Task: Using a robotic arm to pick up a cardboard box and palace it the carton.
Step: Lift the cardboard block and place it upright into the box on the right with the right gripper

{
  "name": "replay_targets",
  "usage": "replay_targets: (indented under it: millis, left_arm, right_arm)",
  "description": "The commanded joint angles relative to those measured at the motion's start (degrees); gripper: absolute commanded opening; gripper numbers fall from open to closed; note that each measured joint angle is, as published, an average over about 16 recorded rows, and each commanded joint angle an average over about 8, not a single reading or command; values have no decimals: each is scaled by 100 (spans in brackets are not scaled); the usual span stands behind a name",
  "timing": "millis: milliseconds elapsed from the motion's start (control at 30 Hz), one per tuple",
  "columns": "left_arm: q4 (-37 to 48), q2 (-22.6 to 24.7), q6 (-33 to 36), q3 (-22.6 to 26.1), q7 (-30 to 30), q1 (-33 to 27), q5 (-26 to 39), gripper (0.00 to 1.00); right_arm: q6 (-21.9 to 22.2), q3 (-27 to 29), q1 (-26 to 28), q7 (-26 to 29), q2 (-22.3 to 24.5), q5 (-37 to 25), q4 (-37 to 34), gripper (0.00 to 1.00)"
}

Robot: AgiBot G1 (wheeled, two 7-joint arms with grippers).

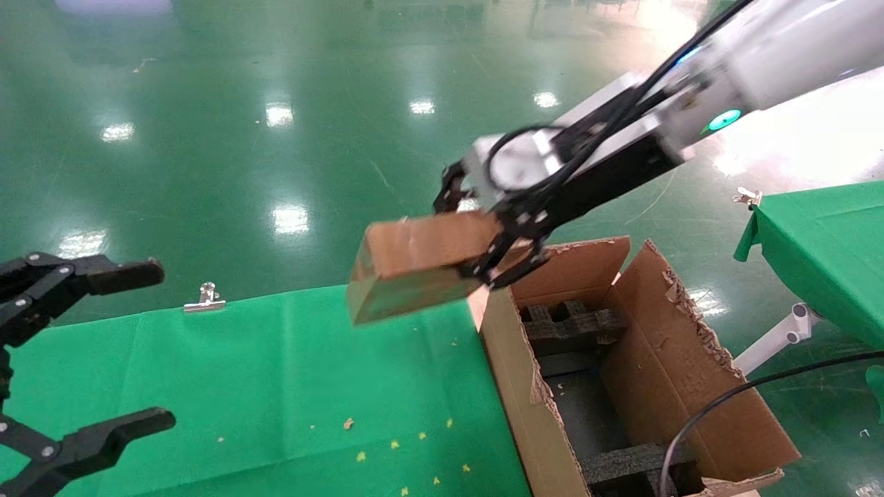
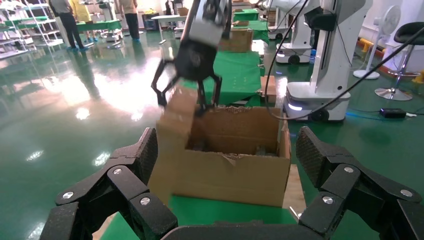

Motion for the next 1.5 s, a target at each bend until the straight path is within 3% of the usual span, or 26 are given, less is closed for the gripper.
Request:
replay_targets:
  millis: [33,533,833,1067,1500]
  left_arm:
    - [0,0,0,0,0,0,0,100]
    - [0,0,0,1,0,0,0,100]
    - [0,0,0,1,0,0,-1,100]
    - [0,0,0,1,1,0,-1,100]
    - [0,-1,-1,2,1,0,-1,100]
  right_arm:
    - [-9,-113,216,-38,168,147,45,0]
    - [-30,-1833,1424,141,1806,270,299,0]
    - [4,-2817,1789,215,2379,166,140,0]
    - [175,-3182,1595,539,2378,327,-331,0]
    - [1176,-3250,591,2244,2212,910,-898,0]
